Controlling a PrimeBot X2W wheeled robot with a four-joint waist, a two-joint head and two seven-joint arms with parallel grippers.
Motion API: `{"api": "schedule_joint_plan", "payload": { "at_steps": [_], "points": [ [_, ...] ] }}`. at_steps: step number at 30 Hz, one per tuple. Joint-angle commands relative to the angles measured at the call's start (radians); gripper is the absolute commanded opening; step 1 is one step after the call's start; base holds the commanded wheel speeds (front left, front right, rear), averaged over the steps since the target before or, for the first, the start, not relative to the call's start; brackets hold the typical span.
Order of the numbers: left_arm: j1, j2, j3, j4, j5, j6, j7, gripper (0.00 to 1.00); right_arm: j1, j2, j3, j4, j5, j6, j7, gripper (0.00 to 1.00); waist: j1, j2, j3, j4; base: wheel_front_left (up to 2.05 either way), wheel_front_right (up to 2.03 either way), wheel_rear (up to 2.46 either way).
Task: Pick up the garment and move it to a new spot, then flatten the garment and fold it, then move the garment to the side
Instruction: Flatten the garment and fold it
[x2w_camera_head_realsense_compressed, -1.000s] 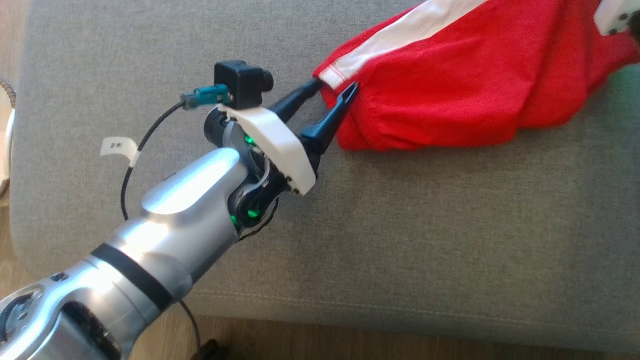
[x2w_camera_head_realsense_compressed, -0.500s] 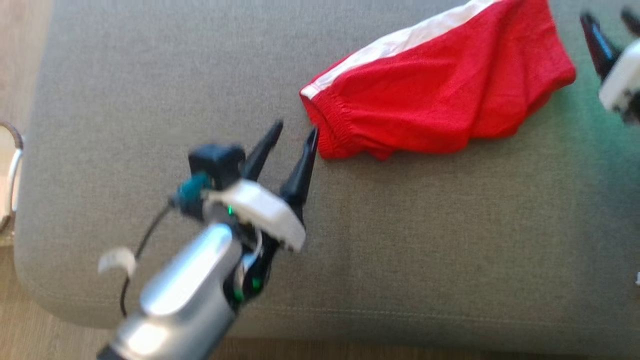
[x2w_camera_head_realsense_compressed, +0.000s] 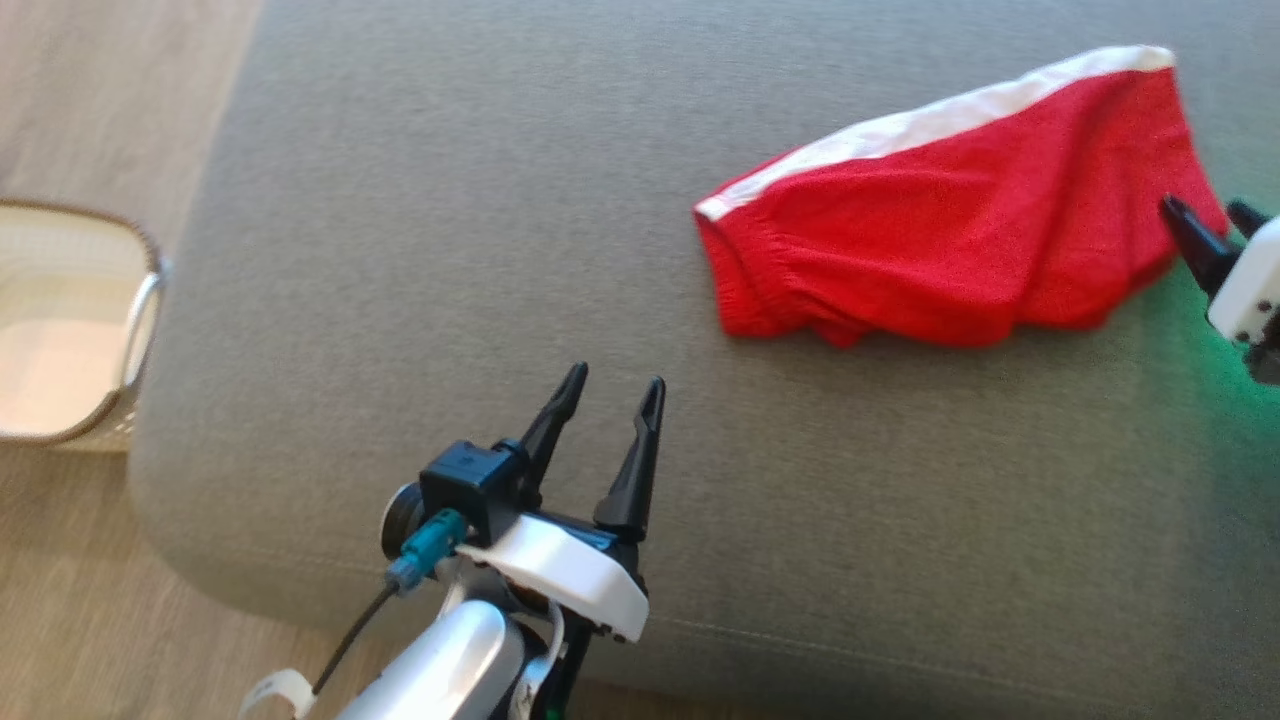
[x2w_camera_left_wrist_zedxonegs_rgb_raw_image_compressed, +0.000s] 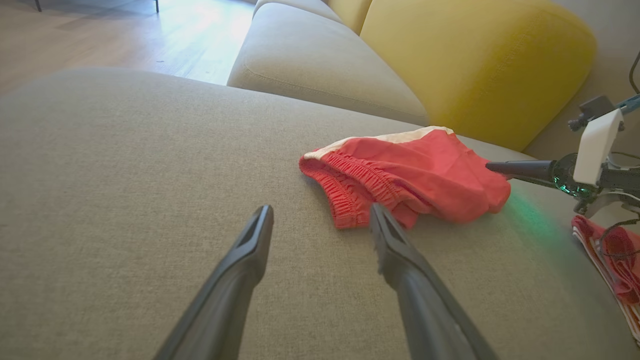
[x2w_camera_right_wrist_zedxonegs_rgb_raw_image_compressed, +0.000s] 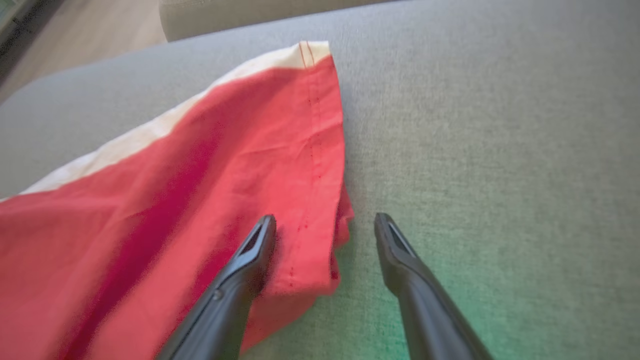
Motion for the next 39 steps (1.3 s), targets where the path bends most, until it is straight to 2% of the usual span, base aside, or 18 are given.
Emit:
{"api": "schedule_joint_plan", "payload": {
  "at_steps": [1,4,9,10,11,12,15,20,24,27,32,39],
  "points": [
    [-0.019,0.002,0.034,-0.034,0.010,-0.005,-0.006,1.00,-0.010,-0.023,0.005,-0.018,-0.011,0.000,0.001,1.00,0.0001,-0.0001,0.000,0.022,0.00,0.00,0.00],
    [-0.011,-0.011,0.029,-0.029,0.026,-0.018,-0.006,1.00,-0.028,-0.031,0.006,0.062,-0.072,0.000,0.005,1.00,0.0001,-0.0001,0.001,0.047,0.00,0.00,0.00],
    [0.001,-0.021,0.036,-0.015,0.040,-0.031,-0.006,1.00,-0.067,-0.006,-0.003,0.201,-0.147,0.000,0.032,1.00,0.0001,-0.0001,-0.009,0.068,0.00,0.00,0.00],
    [0.004,-0.022,0.037,-0.012,0.041,-0.033,-0.006,1.00,-0.074,0.004,-0.005,0.223,-0.155,0.000,0.039,0.75,0.0001,-0.0001,-0.012,0.070,0.00,0.00,0.00],
    [0.006,-0.022,0.039,-0.009,0.042,-0.035,-0.006,1.00,-0.081,0.013,-0.007,0.243,-0.160,0.000,0.046,0.20,0.0001,-0.0001,-0.016,0.070,0.00,0.00,0.00],
    [0.008,-0.022,0.041,-0.007,0.043,-0.035,-0.006,1.00,-0.085,0.024,-0.008,0.257,-0.163,0.000,0.057,0.00,0.0001,-0.0001,-0.021,0.069,0.00,0.00,0.00],
    [0.015,-0.020,0.051,-0.005,0.043,-0.033,-0.006,1.00,-0.091,0.042,-0.003,0.272,-0.168,0.000,0.072,0.00,0.0001,-0.0001,-0.036,0.057,0.00,0.00,0.00],
    [0.038,-0.004,0.074,-0.008,0.040,-0.028,-0.006,1.00,-0.097,0.033,0.007,0.253,-0.173,0.000,0.041,0.00,0.0001,-0.0001,-0.073,0.008,0.00,0.00,0.00],
    [0.058,0.010,0.086,-0.012,0.034,-0.028,-0.006,1.00,-0.099,0.003,0.027,0.222,-0.182,0.000,0.030,0.00,0.0001,-0.0001,-0.106,-0.045,0.00,0.00,0.00],
    [0.066,0.018,0.081,-0.012,0.033,-0.031,-0.004,1.00,-0.101,-0.042,0.077,0.191,-0.238,0.000,0.016,0.00,0.0001,-0.0001,-0.127,-0.076,0.00,0.00,0.00],
    [0.068,0.024,0.072,-0.017,0.036,-0.030,0.004,1.00,-0.114,-0.075,0.120,0.142,-0.284,0.000,0.018,0.00,0.0001,-0.0001,-0.144,-0.104,0.00,0.00,0.00],
    [0.069,0.030,0.062,-0.011,0.033,-0.031,0.015,1.00,-0.110,-0.033,0.170,0.028,-0.315,0.000,0.008,0.00,0.0001,-0.0001,-0.156,-0.111,0.00,0.00,0.00]
  ]
}}
